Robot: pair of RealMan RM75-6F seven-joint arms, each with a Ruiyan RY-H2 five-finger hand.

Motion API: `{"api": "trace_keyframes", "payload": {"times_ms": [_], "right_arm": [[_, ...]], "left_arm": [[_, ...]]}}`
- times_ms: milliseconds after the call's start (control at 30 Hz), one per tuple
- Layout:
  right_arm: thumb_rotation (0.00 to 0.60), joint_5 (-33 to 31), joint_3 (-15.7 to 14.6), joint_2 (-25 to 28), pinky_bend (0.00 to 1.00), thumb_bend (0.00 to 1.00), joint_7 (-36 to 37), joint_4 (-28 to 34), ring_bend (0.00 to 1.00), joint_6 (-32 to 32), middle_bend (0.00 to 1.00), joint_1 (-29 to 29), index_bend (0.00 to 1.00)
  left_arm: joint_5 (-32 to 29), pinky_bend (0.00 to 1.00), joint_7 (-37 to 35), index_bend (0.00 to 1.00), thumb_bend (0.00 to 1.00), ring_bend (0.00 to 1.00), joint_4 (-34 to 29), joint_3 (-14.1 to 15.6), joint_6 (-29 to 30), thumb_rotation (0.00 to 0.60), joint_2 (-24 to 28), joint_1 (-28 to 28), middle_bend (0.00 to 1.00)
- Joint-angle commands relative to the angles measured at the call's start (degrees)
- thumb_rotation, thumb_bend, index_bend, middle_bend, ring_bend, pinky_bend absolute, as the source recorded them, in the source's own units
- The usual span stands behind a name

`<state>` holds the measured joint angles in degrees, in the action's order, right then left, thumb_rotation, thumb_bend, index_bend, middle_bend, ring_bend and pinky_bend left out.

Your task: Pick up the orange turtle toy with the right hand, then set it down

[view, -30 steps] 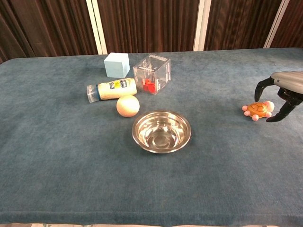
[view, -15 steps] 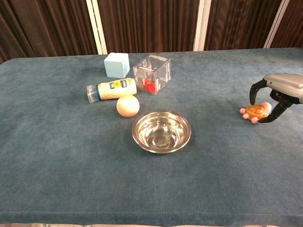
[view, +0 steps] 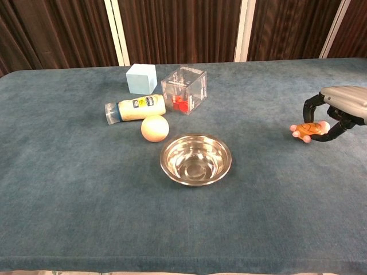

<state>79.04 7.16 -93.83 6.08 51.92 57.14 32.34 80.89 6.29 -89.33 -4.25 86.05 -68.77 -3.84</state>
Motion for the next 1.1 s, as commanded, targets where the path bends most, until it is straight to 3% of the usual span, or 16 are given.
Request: {"api": "trace_keyframes", "payload": {"times_ms": [33,600,700,733,800,900,967,1100], "right_arm": [[0.6,1.58,-0.4,0.18,0.98,1.0,2.74,0.14,1.0,1.54,0.64,-0.28,0.84],[0.6,1.76,-0.61,1.46,0.98,1.0,1.05,1.75,1.0,2.72,0.66,-0.85,0.82],[0.6,0.41,-0.71,2.08,0.97,1.0,-2.14,1.96,1.0,0.71,0.65,-0.8,0.75],[0.6,0.17,-0.78,2.33,0.96,0.99,-2.78,2.2,0.99,0.21,0.61,-0.77,0.68],[0.6,0.06,-0.91,2.74,0.94,0.89,-3.32,2.64,0.97,-0.18,0.52,-0.78,0.55],[0.6,0.6,-1.22,3.19,0.92,0.59,-2.92,3.17,0.95,0.07,0.38,-0.86,0.34],[0.6,0.92,-1.47,3.48,0.9,0.46,-2.63,3.53,0.94,0.09,0.34,-0.91,0.26],[0.6,0.93,-2.02,5.12,0.89,0.3,-2.87,5.98,0.92,-0.75,0.31,-1.1,0.18]], "left_arm": [[0.07,0.29,0.13,0.23,0.44,0.09,-0.09,-0.02,0.03,0.6,0.02,-0.03,0.12],[-0.01,0.29,0.03,0.24,0.44,0.09,-0.2,0.02,-0.16,0.6,0.06,0.0,0.12],[-0.01,0.29,0.0,0.24,0.44,0.09,-0.09,0.03,-0.13,0.6,-0.01,0.03,0.12],[-0.02,0.29,-0.01,0.24,0.44,0.09,-0.07,0.03,-0.15,0.6,-0.03,0.03,0.12],[-0.03,0.29,0.07,0.24,0.44,0.09,-0.02,0.04,-0.23,0.6,-0.09,0.0,0.12],[-0.06,0.29,0.23,0.24,0.44,0.09,-0.01,0.06,-0.38,0.6,-0.16,-0.07,0.12],[-0.06,0.29,0.28,0.24,0.44,0.09,0.0,0.06,-0.41,0.6,-0.17,-0.08,0.12],[-0.13,0.29,0.27,0.24,0.44,0.09,0.0,0.04,-0.31,0.6,-0.21,0.0,0.12]]}}
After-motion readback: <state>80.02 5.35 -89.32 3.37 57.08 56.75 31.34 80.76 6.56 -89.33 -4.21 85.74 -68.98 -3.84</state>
